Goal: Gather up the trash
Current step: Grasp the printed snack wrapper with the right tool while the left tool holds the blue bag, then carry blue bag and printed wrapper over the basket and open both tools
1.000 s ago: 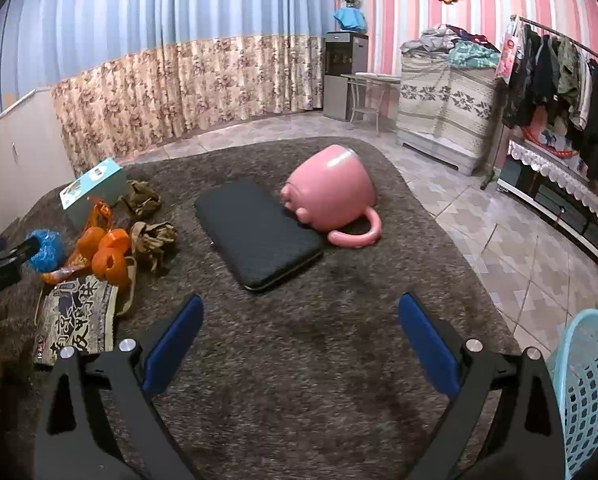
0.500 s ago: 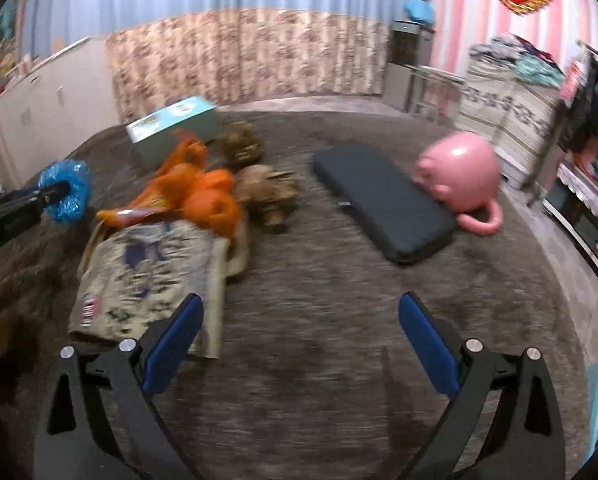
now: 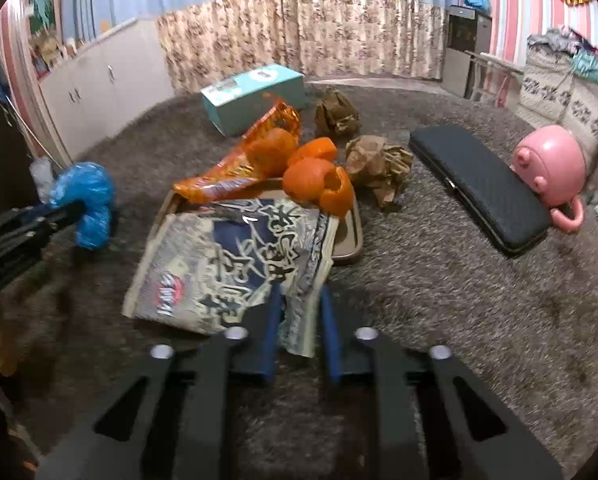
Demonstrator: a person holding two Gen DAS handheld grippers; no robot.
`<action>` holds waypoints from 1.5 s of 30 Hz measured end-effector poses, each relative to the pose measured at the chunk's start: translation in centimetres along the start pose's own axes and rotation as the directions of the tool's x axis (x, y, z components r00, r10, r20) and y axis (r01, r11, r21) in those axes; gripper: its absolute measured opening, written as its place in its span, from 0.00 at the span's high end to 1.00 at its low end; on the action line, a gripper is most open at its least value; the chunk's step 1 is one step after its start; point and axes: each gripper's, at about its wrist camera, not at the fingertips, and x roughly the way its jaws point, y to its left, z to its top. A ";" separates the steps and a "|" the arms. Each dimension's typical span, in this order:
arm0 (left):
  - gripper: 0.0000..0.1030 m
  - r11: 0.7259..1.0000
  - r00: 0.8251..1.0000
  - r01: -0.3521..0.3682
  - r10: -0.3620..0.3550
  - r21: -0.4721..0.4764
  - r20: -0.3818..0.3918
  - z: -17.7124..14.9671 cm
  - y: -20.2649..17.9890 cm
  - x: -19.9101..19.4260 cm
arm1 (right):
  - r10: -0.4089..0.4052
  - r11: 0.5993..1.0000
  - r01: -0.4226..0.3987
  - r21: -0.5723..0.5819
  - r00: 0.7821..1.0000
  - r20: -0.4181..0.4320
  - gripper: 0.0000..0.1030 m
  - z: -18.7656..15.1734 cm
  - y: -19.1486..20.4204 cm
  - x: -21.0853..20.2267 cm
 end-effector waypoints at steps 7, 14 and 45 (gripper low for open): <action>0.72 0.999 0.998 0.034 -0.036 0.032 0.060 1.1 -2.6 -3.0 | 0.009 0.996 -0.015 0.086 0.997 0.071 0.92 -0.8 -3.2 -4.9; 0.72 0.991 0.988 0.104 -0.113 0.084 0.109 2.7 -7.5 -5.2 | -0.105 0.983 0.077 0.167 0.981 0.163 0.92 -2.2 -7.5 -11.7; 0.72 0.758 0.806 0.531 -0.589 0.379 0.049 1.6 -42.2 -9.4 | -0.678 0.544 0.420 0.726 0.730 0.085 0.92 -18.1 -30.9 -32.8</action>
